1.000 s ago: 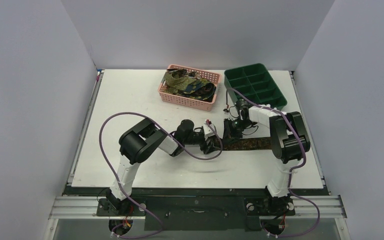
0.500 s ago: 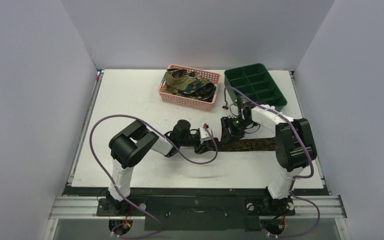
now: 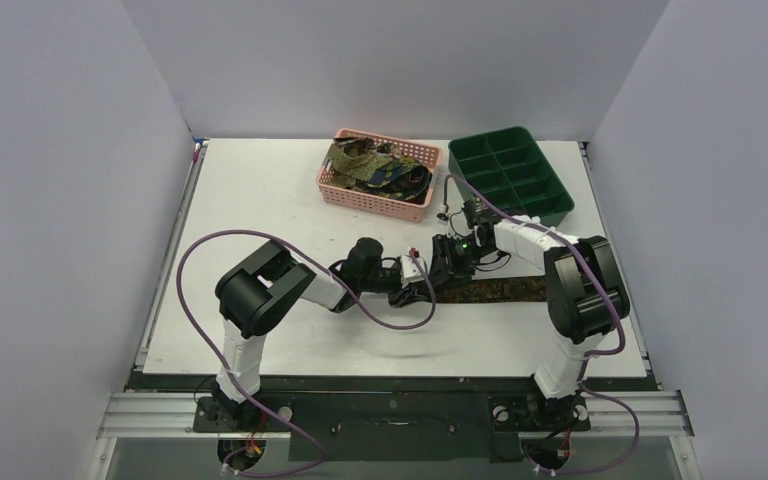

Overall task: Roll the ties
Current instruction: Roll the tie at the center of the board.

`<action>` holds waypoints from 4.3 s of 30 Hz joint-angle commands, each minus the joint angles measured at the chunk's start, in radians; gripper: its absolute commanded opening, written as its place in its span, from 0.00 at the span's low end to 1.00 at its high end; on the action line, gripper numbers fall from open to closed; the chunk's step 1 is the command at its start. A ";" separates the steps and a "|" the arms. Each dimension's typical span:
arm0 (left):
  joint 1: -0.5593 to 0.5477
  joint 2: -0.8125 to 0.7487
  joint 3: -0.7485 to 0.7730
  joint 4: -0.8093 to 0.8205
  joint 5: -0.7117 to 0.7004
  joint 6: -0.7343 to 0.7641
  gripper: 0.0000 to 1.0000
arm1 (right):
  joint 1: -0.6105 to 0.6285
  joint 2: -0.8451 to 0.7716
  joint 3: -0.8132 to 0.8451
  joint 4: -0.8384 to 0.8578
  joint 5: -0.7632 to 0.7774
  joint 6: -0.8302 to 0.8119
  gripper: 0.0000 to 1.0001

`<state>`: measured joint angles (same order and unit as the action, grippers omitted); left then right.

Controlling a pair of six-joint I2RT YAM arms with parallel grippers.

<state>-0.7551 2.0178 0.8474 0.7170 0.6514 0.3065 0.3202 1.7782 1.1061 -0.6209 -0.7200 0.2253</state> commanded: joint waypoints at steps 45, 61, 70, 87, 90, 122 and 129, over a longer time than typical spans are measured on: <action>-0.017 0.037 -0.030 0.022 -0.042 -0.054 0.19 | -0.007 0.046 0.088 -0.051 0.184 -0.131 0.07; -0.020 0.030 -0.039 -0.093 -0.032 0.060 0.21 | 0.026 -0.044 -0.007 0.030 -0.021 0.015 0.51; -0.019 0.021 -0.048 -0.091 -0.036 0.052 0.22 | -0.003 -0.024 -0.041 -0.024 0.095 -0.047 0.00; -0.018 -0.032 -0.014 0.060 0.015 -0.087 0.73 | -0.069 0.101 -0.015 -0.090 0.381 -0.101 0.00; -0.028 -0.014 0.011 0.091 0.008 -0.122 0.77 | -0.058 0.112 -0.005 -0.094 0.385 -0.112 0.00; -0.031 0.043 -0.043 -0.026 -0.084 -0.014 0.14 | -0.053 -0.023 0.087 -0.140 -0.025 -0.148 0.45; -0.031 0.047 -0.003 -0.083 -0.073 -0.002 0.16 | 0.006 -0.013 0.039 -0.002 -0.097 0.012 0.50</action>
<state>-0.7918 2.0472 0.8455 0.8322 0.5842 0.2634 0.2924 1.7821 1.1732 -0.7223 -0.7410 0.1463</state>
